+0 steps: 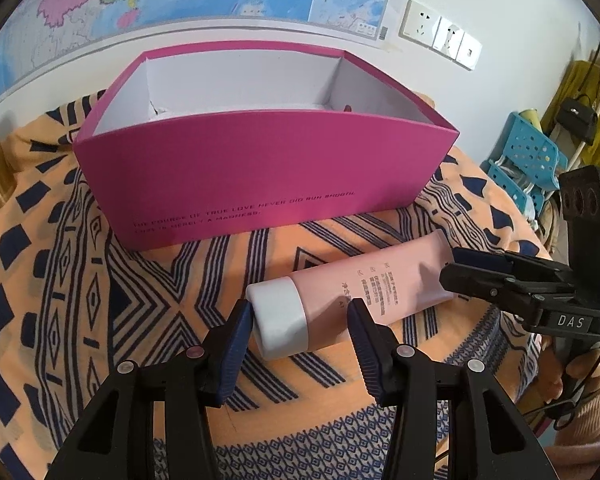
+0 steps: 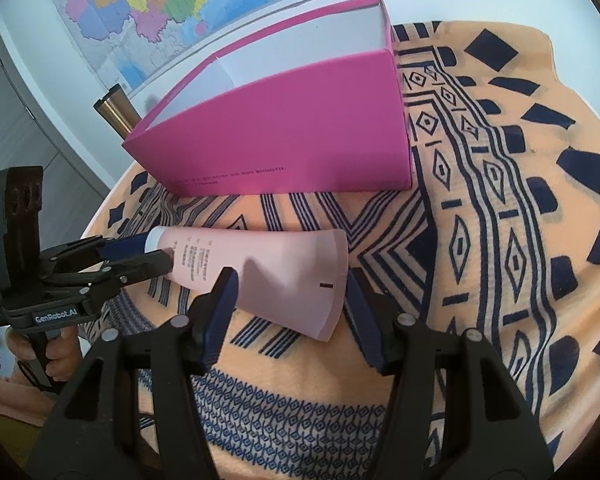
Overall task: Organize rigid objects
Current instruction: 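Grasp the large pink tube with the left gripper, then lift the pink tube over the magenta box with the left gripper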
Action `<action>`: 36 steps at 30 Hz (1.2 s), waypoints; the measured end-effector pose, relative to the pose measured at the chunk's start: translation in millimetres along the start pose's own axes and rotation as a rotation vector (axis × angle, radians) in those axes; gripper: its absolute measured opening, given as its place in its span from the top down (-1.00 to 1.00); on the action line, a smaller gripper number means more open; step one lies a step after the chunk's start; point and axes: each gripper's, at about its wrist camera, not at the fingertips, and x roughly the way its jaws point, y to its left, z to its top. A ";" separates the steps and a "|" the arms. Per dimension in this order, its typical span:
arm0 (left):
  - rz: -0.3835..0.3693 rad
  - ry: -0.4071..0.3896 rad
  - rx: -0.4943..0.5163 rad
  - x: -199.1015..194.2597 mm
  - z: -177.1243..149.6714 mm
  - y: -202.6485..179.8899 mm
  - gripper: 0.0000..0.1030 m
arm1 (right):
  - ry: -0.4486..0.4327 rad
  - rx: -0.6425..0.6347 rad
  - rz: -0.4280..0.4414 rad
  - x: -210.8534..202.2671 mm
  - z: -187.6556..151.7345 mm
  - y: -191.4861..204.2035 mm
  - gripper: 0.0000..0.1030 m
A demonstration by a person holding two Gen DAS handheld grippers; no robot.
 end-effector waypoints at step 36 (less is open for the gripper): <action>-0.016 -0.109 0.023 -36.8 20.2 -10.2 0.05 | -0.094 -0.054 -0.014 -32.4 20.3 15.3 -0.14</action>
